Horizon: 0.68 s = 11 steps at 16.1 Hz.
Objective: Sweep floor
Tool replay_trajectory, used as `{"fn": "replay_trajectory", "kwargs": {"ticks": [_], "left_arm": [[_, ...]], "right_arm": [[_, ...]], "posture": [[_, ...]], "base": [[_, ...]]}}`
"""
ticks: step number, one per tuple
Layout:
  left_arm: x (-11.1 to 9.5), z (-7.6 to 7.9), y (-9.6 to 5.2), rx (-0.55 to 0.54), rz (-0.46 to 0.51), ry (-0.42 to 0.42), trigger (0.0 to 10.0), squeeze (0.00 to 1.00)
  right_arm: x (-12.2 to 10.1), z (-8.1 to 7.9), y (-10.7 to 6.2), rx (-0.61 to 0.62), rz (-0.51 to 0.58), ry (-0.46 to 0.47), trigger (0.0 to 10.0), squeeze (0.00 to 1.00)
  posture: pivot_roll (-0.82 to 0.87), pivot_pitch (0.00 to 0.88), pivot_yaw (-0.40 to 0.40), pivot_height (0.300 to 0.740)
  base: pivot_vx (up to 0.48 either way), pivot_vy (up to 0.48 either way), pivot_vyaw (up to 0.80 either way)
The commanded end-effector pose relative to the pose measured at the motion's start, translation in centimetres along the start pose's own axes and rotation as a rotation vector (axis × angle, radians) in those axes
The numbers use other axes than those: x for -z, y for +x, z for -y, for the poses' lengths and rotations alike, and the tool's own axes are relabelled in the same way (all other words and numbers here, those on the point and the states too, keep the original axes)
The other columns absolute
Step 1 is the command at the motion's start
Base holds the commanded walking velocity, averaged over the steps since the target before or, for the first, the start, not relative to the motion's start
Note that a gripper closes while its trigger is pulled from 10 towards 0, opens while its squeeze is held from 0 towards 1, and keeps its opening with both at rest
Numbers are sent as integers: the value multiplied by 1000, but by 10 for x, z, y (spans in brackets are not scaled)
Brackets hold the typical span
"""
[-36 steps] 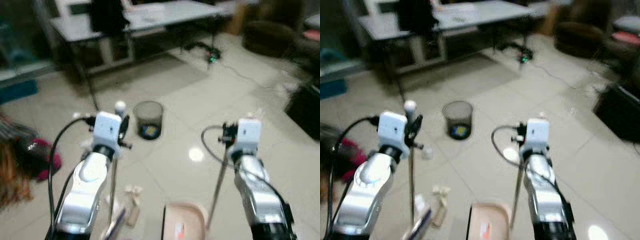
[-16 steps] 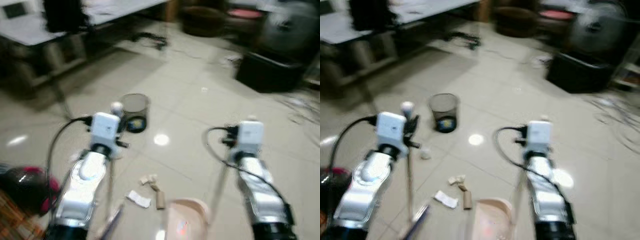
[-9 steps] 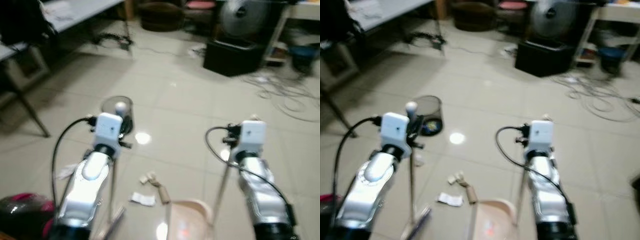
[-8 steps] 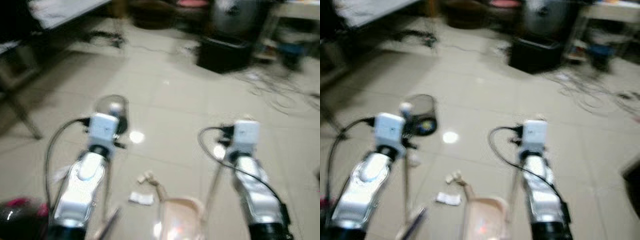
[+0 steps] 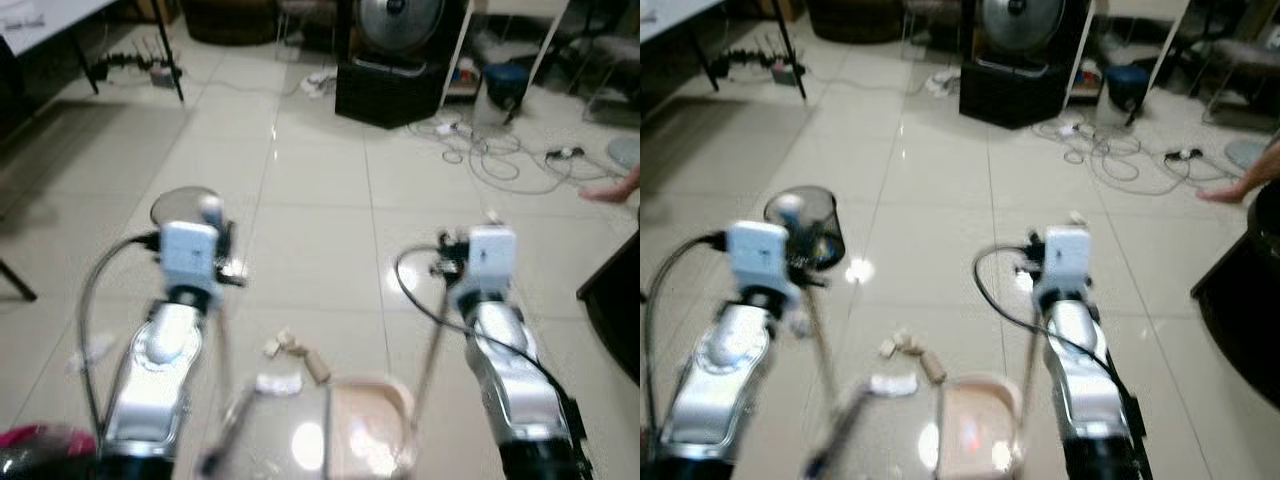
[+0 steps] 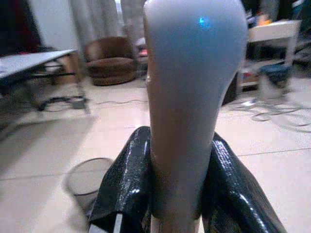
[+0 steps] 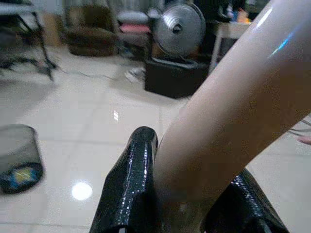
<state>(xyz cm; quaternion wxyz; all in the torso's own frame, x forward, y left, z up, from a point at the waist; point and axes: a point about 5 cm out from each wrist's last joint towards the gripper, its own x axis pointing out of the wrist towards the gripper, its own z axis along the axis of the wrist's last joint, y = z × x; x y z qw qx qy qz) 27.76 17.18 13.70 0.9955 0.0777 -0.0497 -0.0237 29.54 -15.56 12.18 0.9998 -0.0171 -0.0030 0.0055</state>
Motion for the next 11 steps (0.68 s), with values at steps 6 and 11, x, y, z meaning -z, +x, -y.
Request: {"fn": "replay_trajectory", "kwargs": {"ticks": [6,11], "left_arm": [[-5,16,0,40,31,11,10000,0],[-4,20,1,36,36,38,10000,0]], "right_arm": [[-7,12,-1,28,46,-19,10000,0],[-7,16,-1,30,48,-112,10000,0]], "posture": [[-42,0,36,740],[-45,0,35,740]], "base": [[0,0,0],[169,0,0]]}}
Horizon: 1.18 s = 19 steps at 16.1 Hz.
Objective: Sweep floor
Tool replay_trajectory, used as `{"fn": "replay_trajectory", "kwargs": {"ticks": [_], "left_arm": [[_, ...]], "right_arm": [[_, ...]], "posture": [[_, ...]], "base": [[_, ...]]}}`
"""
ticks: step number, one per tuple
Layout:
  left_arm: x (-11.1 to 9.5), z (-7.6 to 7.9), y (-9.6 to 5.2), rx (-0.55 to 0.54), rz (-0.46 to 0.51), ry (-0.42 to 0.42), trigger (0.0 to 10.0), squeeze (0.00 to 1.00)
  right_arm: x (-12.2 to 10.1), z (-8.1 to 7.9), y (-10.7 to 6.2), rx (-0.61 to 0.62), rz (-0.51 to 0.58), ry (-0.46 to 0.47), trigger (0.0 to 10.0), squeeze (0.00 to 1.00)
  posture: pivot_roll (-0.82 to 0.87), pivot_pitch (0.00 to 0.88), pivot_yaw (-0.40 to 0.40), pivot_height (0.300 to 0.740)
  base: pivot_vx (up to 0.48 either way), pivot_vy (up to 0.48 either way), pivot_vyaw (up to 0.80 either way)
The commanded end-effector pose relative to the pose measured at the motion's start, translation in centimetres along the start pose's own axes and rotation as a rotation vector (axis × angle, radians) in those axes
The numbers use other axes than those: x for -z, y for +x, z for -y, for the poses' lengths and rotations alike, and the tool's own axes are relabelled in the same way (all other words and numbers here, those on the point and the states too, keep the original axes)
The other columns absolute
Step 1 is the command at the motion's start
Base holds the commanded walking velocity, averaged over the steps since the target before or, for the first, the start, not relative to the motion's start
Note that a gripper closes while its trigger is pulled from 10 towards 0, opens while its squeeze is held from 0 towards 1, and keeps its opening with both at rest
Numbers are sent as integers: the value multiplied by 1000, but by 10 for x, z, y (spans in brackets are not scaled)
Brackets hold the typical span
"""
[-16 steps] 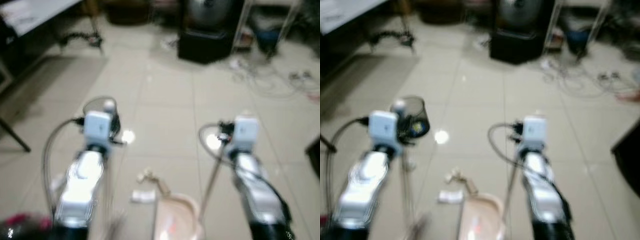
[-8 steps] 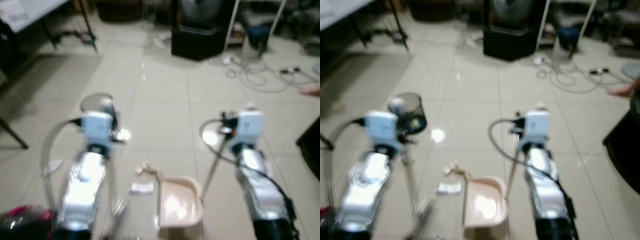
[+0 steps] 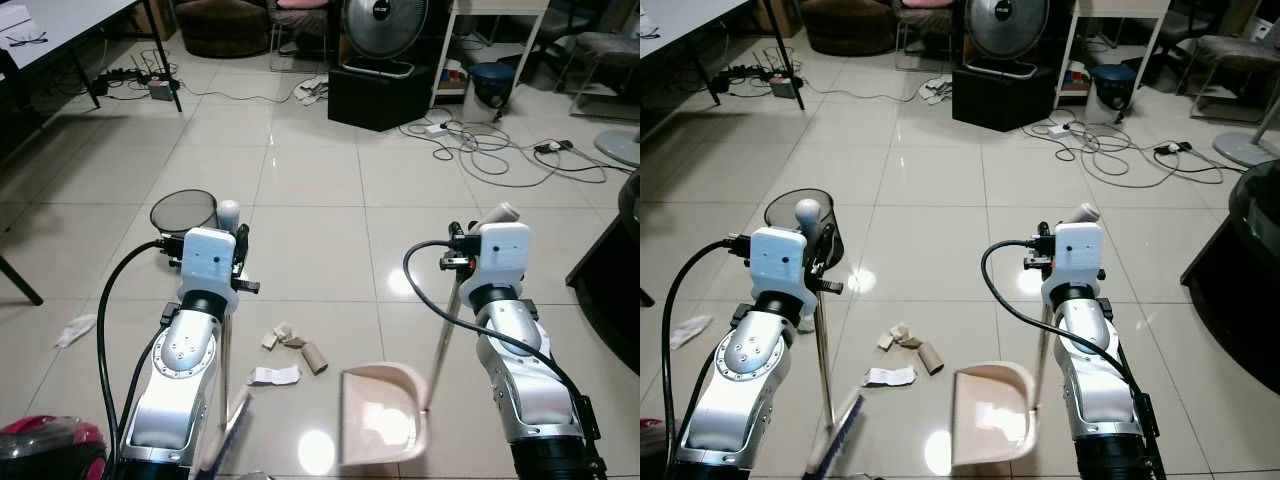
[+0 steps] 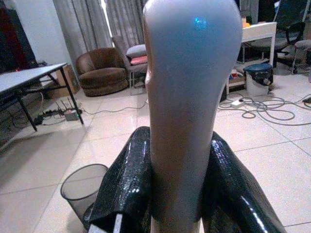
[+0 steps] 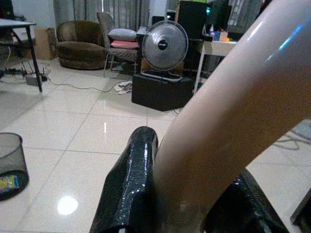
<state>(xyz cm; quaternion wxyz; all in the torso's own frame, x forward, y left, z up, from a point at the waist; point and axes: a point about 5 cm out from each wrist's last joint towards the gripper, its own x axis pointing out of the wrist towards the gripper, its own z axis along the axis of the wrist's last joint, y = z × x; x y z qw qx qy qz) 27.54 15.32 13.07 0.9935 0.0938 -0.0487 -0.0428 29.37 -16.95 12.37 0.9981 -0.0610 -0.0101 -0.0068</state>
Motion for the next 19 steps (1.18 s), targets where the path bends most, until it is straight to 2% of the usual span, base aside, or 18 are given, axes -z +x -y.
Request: {"fn": "replay_trajectory", "kwargs": {"ticks": [1,3,14,19], "left_arm": [[-6,1,3,-4,35,8,10000,0],[-5,2,3,-7,30,11,10000,0],[0,2,4,-15,14,18,10000,0],[1,0,3,-19,12,21,10000,0]], "right_arm": [[-2,3,1,12,19,-27,10000,0],[1,5,2,30,-3,-24,10000,0],[4,6,1,54,-3,-10,10000,0],[3,3,2,34,1,-59,10000,0]], "posture": [[-45,0,35,740],[-43,2,33,740],[-42,9,37,740],[-42,13,38,740]], "base": [[326,0,800],[343,0,800],[356,0,0],[362,0,0]]}}
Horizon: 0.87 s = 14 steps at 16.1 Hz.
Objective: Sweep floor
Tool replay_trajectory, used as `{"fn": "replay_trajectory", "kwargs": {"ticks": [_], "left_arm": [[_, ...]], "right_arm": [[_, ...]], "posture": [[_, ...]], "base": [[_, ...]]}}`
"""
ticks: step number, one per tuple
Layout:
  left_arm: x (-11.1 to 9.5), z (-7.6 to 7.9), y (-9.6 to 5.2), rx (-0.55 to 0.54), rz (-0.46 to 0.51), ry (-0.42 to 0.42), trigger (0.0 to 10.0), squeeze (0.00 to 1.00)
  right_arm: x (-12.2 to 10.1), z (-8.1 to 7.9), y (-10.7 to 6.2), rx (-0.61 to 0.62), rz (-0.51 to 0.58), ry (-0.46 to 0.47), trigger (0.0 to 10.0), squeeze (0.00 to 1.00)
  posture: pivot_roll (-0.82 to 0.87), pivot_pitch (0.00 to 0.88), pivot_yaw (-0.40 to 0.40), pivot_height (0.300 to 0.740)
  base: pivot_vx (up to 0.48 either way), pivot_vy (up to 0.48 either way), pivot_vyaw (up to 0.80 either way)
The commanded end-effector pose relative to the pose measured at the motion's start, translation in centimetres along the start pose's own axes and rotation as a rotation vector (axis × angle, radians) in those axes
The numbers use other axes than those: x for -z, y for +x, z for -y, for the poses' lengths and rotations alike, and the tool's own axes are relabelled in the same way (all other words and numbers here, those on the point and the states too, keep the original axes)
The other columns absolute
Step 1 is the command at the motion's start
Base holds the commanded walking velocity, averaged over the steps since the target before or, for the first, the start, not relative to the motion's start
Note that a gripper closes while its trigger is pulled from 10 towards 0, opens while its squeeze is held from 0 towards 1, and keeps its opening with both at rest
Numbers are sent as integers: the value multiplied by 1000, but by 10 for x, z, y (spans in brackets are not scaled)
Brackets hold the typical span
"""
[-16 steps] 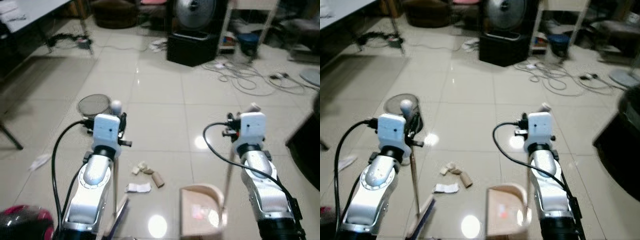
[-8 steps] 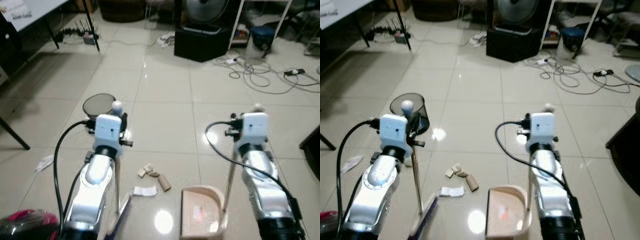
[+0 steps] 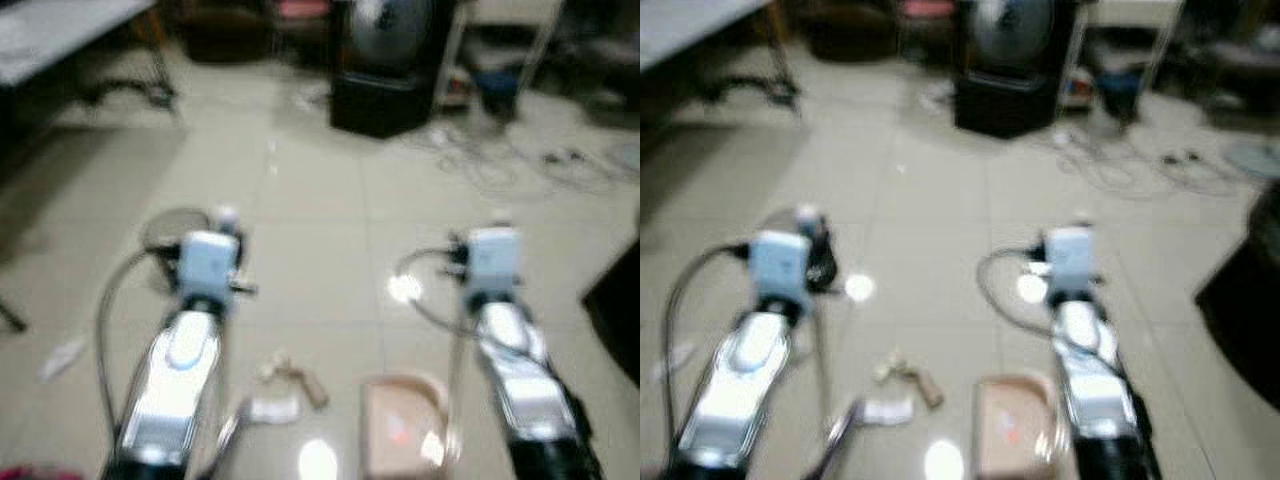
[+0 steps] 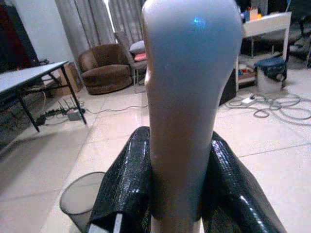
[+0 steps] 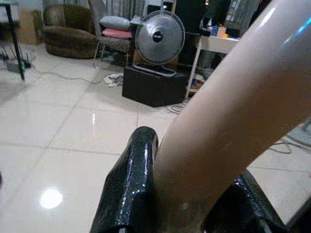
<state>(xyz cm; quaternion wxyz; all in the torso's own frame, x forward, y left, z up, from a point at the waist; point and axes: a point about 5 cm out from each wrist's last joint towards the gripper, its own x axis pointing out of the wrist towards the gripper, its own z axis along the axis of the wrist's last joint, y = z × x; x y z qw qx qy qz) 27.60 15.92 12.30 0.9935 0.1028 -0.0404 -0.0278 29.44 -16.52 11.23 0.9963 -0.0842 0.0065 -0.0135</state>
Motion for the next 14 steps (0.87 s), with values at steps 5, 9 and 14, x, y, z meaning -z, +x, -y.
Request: {"fn": "replay_trajectory", "kwargs": {"ticks": [5,9,14], "left_arm": [[-7,5,5,9,36,3,10000,0],[-8,6,6,17,38,0,10000,0],[-7,9,9,28,42,-5,10000,0]], "right_arm": [[-7,16,2,75,35,21,10000,0],[-5,22,1,102,33,24,10000,0],[-3,23,1,100,31,4,10000,0]], "posture": [[-43,15,40,740],[-42,15,41,740],[-45,8,45,740]], "base": [[363,0,575],[363,0,0],[359,0,0]]}}
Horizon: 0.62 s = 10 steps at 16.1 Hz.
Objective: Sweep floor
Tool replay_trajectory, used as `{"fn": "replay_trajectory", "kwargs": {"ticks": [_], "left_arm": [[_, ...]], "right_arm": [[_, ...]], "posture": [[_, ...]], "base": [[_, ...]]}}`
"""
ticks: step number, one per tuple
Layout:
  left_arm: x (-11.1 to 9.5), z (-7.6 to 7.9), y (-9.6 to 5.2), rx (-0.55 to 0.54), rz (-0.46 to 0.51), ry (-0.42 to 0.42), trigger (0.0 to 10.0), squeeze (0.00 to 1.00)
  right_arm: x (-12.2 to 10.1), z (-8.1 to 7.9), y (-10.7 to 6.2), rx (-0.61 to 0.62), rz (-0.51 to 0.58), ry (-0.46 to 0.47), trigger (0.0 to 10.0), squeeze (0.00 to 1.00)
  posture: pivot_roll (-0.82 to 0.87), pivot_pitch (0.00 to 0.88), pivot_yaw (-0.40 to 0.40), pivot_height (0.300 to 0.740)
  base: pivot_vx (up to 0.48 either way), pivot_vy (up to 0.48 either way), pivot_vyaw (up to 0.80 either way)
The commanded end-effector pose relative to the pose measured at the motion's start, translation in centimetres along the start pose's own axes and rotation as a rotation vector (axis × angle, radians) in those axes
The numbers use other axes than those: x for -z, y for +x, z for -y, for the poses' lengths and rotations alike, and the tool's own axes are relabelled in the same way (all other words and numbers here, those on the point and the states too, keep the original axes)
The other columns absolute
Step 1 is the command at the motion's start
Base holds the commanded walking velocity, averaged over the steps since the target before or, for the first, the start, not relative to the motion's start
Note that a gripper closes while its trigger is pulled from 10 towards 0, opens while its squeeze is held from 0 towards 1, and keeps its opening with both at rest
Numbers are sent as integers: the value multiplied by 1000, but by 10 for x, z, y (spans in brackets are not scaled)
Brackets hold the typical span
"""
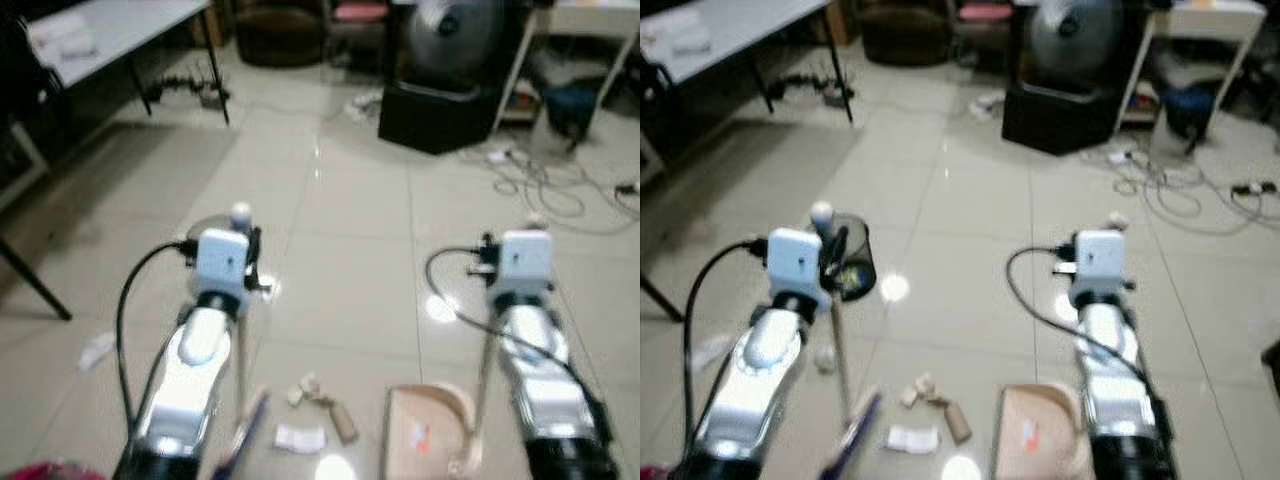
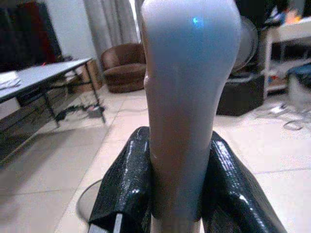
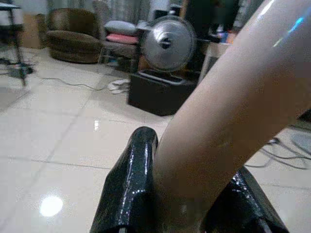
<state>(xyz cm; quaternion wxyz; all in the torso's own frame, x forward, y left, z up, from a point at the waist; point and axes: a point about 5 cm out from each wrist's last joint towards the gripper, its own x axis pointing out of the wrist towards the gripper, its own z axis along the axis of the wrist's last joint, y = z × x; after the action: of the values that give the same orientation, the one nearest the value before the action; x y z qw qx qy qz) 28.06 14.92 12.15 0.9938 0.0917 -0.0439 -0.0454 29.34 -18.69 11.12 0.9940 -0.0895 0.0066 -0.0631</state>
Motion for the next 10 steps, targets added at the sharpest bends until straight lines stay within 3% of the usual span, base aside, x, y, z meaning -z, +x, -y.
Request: {"fn": "replay_trajectory", "kwargs": {"ticks": [1,6,7,10], "left_arm": [[-6,-1,4,-3,30,19,10000,0],[-4,1,4,2,27,7,10000,0],[-4,2,3,2,37,-20,10000,0],[0,4,2,-4,23,-37,10000,0]], "right_arm": [[-7,2,2,-12,47,3,10000,0],[-5,7,6,-22,53,-54,10000,0],[-5,9,7,-22,69,-99,10000,0],[-1,17,10,12,87,-94,10000,0]], "posture": [[-46,6,46,740],[-50,6,47,740],[-47,9,46,740],[-41,34,44,740]], "base": [[364,0,0],[362,0,0],[0,0,0],[0,0,0]]}}
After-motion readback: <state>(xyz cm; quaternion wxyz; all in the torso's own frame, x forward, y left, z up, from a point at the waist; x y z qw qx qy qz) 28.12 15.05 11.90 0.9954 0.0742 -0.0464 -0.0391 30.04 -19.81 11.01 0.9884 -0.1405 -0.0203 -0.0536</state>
